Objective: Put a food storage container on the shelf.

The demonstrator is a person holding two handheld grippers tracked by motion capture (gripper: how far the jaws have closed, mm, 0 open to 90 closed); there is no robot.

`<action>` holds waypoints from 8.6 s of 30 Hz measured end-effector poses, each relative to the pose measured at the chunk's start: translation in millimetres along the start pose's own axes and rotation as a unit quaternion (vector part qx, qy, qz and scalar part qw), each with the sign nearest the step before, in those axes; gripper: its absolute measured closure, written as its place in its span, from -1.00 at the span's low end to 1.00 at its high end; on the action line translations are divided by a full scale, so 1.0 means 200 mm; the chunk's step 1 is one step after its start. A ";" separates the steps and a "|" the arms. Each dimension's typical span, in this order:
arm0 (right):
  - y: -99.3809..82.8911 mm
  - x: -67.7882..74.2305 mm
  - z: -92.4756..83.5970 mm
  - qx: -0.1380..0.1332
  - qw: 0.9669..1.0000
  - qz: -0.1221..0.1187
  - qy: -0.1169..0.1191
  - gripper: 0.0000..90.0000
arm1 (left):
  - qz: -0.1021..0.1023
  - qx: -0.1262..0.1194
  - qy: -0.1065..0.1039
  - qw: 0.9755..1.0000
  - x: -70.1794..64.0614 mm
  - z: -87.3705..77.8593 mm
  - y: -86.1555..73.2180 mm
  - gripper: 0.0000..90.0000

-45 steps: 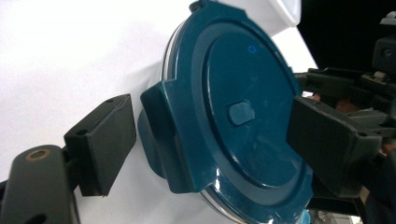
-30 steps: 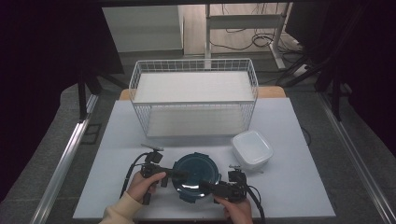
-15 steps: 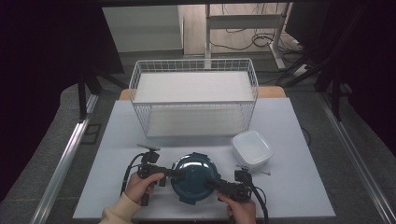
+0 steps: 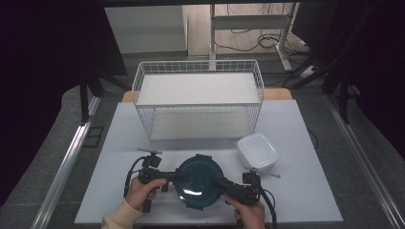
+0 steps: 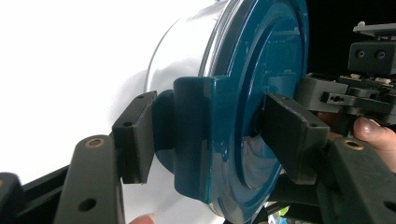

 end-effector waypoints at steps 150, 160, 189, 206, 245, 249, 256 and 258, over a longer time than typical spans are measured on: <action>1.21 0.81 -0.06 0.032 0.975 -0.216 0.030 -0.14 | 0.050 -0.109 0.039 0.992 -0.25 -0.52 1.10 -0.19; 1.30 0.83 -0.04 0.029 0.976 -0.215 0.035 -0.14 | 0.052 -0.108 0.043 0.992 -0.23 -0.53 1.21 -0.19; 1.51 0.68 0.17 0.045 0.986 -0.157 0.033 -0.14 | 0.009 -0.089 0.038 0.995 0.02 -0.42 1.40 -0.20; 1.59 0.59 0.25 0.055 0.995 -0.073 0.045 -0.19 | -0.054 -0.105 0.010 0.993 0.12 -0.35 1.46 -0.27; 1.01 0.41 -0.30 -0.041 0.947 -0.315 -0.047 -0.47 | 0.193 -0.164 0.116 0.960 -0.19 -0.55 0.60 -0.44; 0.85 0.28 -0.36 -0.038 0.940 -0.334 -0.050 -0.46 | 0.212 -0.137 0.160 0.954 -0.13 -0.49 0.42 -0.43; 0.65 0.10 -0.39 -0.020 0.942 -0.330 -0.052 -0.43 | 0.211 -0.103 0.192 0.953 -0.01 -0.40 0.19 -0.42; 0.60 0.07 -0.39 -0.015 0.942 -0.330 -0.053 -0.41 | 0.207 -0.096 0.196 0.954 0.02 -0.38 0.14 -0.42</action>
Point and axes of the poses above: each handheld gripper's, and its own axes: z roughly forward along the jaws, y roughly out of its top, x roughly to its left, the point moved 8 cm from there along z, roughly forward along the jaws, and after that the axes turned 8 degrees about z, right-handed, at the moved point
